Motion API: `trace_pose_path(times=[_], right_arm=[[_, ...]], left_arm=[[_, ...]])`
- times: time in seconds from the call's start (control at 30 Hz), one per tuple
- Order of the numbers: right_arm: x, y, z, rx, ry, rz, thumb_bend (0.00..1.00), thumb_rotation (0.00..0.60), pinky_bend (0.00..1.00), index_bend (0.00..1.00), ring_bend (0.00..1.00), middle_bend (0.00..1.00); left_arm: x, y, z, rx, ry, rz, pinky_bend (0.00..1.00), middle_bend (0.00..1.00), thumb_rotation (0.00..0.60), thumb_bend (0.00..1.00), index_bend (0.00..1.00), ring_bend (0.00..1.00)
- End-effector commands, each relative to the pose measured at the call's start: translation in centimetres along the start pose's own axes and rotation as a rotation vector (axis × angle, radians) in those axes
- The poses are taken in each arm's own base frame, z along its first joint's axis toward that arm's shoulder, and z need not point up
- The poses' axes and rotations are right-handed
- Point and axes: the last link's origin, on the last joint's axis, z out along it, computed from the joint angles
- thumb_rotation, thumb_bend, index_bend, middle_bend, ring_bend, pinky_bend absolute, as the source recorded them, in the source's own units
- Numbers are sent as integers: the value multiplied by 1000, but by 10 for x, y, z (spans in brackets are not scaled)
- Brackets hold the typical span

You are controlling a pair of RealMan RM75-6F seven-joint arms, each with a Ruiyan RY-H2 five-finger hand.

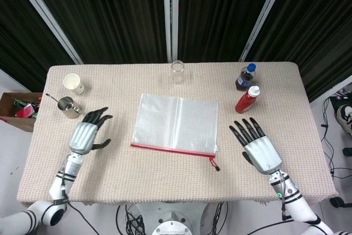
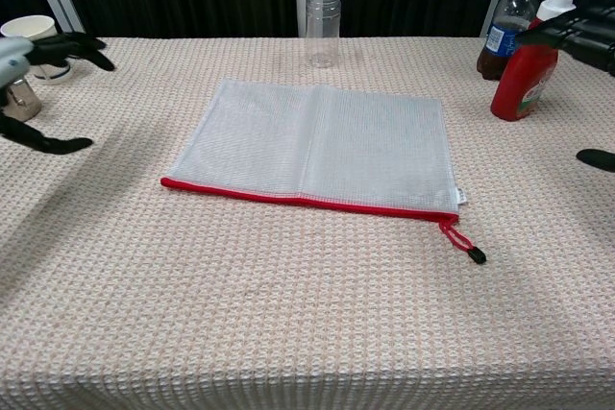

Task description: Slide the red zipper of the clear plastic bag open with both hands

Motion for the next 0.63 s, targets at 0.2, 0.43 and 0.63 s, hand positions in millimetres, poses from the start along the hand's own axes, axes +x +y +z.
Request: trace_pose_path(times=[0.2,0.43,0.63], right_arm=[[14,47,-60,-191,-40,233,176,600,7,0,0,48],[18,59,-101,-308,3,260,177,600,0,0,0,41],[20,61,-109,-338,21,241,178,600,0,0,0,40]], left_arm=[[67,-64,-99,276,69,220,151,88,600,187,216,107],[71,-56,-146,311,70,123,151,90,600,183,217,107],[66,-49,-162,338,38,127,151,95,600,182,217,107]])
